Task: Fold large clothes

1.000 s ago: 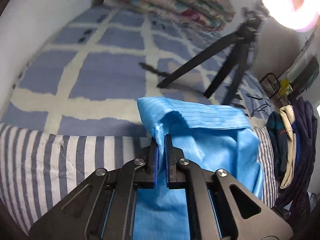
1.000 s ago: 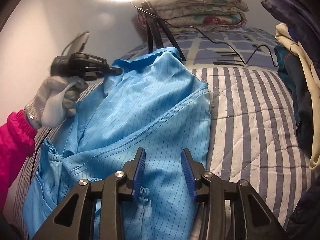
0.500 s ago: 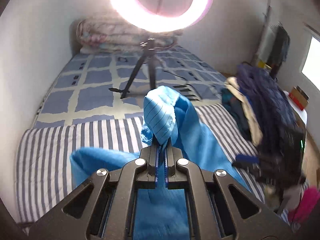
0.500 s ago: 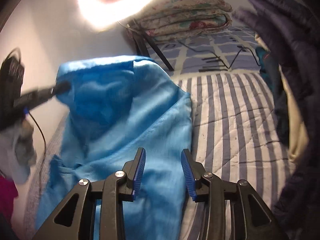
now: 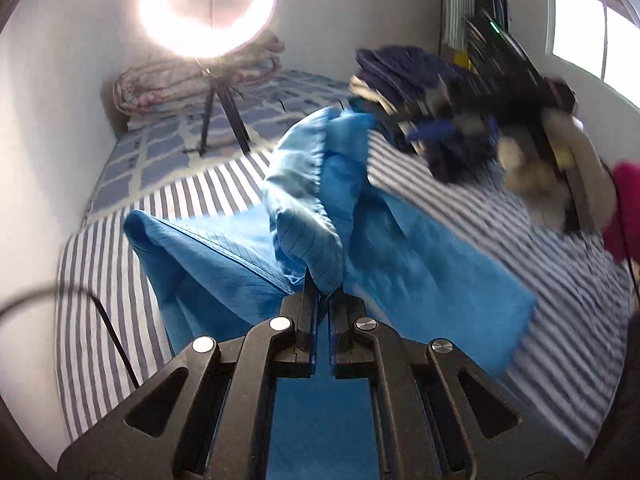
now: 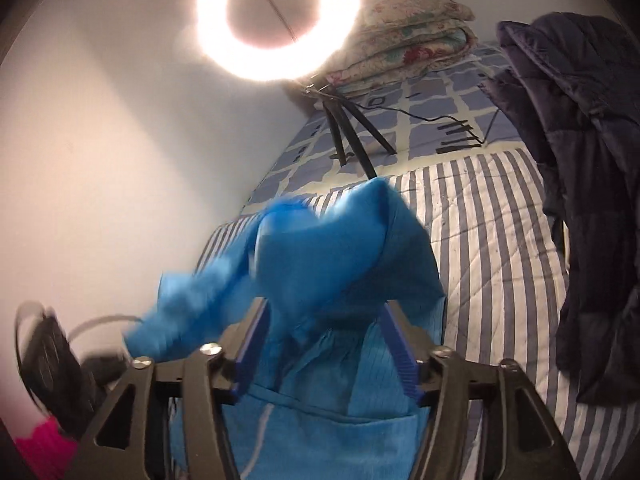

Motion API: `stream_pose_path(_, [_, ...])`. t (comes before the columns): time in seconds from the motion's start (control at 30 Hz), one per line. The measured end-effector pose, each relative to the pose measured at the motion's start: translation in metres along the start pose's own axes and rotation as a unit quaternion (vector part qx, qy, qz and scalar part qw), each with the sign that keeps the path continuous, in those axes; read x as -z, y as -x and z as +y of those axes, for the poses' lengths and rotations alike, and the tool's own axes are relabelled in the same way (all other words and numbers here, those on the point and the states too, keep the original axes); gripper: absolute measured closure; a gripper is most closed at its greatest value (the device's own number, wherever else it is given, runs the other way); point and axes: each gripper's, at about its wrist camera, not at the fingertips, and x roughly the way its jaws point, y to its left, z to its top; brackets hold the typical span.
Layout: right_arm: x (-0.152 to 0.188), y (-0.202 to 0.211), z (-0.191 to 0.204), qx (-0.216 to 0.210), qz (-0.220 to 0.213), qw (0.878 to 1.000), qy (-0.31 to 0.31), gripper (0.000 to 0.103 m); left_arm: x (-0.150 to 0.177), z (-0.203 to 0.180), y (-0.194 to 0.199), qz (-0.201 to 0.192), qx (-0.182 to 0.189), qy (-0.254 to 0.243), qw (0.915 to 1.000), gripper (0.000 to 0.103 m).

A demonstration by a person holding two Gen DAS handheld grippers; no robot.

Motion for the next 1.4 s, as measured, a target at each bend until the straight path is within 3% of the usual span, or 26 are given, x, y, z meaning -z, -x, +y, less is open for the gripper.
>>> stream_pose_path(0.17, [0.007,0.009,0.002,0.005,0.014,0.999,-0.04,0.035,0.039,-0.019,0.022,0.024,0.001,-0.003,0.9997,0.102])
stream_pose_path(0.33, [0.039,0.023,0.018,0.052,0.04,0.998,-0.016,0.034,0.06,-0.024,0.04,0.051,0.003,0.009,0.9987,0.102])
stream_pose_path(0.37, [0.048,0.028,0.021,0.056,0.043,0.997,-0.011,0.034,0.063,-0.024,0.048,0.051,0.01,0.017,0.9985,0.099])
stream_pose_path(0.47, [0.07,0.042,0.026,0.067,0.056,0.996,-0.008,0.034,0.072,-0.02,0.073,0.045,0.036,0.065,0.9962,0.079])
stream_pose_path(0.57, [0.089,0.05,0.021,0.067,0.069,0.995,-0.026,0.034,0.078,-0.005,0.096,0.033,0.053,0.143,0.9877,0.066])
stream_pose_path(0.63, [0.099,0.049,0.016,0.058,0.077,0.994,-0.047,0.034,0.081,0.009,0.103,0.026,0.065,0.212,0.9749,0.055])
stream_pose_path(0.8, [0.113,0.03,0.012,0.043,0.099,0.991,-0.08,0.034,0.092,0.038,0.082,0.045,0.1,0.342,0.9331,0.055])
stream_pose_path(0.93, [0.123,0.012,0.008,0.047,0.114,0.987,-0.103,0.035,0.104,0.055,0.052,0.06,0.142,0.442,0.8836,0.055])
stream_pose_path(0.97, [0.125,0.009,0.006,0.043,0.116,0.986,-0.111,0.036,0.104,0.056,0.046,0.061,0.139,0.453,0.8783,0.055])
stream_pose_path(1.03, [0.127,0.005,0.002,0.031,0.115,0.984,-0.129,0.041,0.102,0.055,0.034,0.074,0.131,0.456,0.8773,0.055])
stream_pose_path(1.07, [0.128,0.002,0.0,0.026,0.118,0.983,-0.137,0.05,0.1,0.054,0.027,0.081,0.127,0.455,0.8775,0.055])
stream_pose_path(1.1, [0.129,0.0,-0.001,0.025,0.121,0.982,-0.141,0.058,0.098,0.051,0.02,0.091,0.121,0.449,0.8807,0.072])
stream_pose_path(1.13, [0.131,-0.003,-0.001,0.02,0.126,0.981,-0.145,0.074,0.096,0.05,0.016,0.102,0.112,0.439,0.8856,0.1])
stream_pose_path(1.23, [0.134,-0.004,0.005,0.006,0.131,0.982,-0.134,0.093,0.089,0.042,0.016,0.104,0.091,0.409,0.9021,0.102])
stream_pose_path(1.33, [0.137,0.011,0.019,0.004,0.127,0.986,-0.105,0.098,0.087,0.034,0.034,0.091,0.08,0.377,0.9182,0.103])
stream_pose_path(1.4, [0.139,0.024,0.026,-0.002,0.125,0.988,-0.092,0.099,0.089,0.031,0.047,0.089,0.081,0.362,0.9243,0.103])
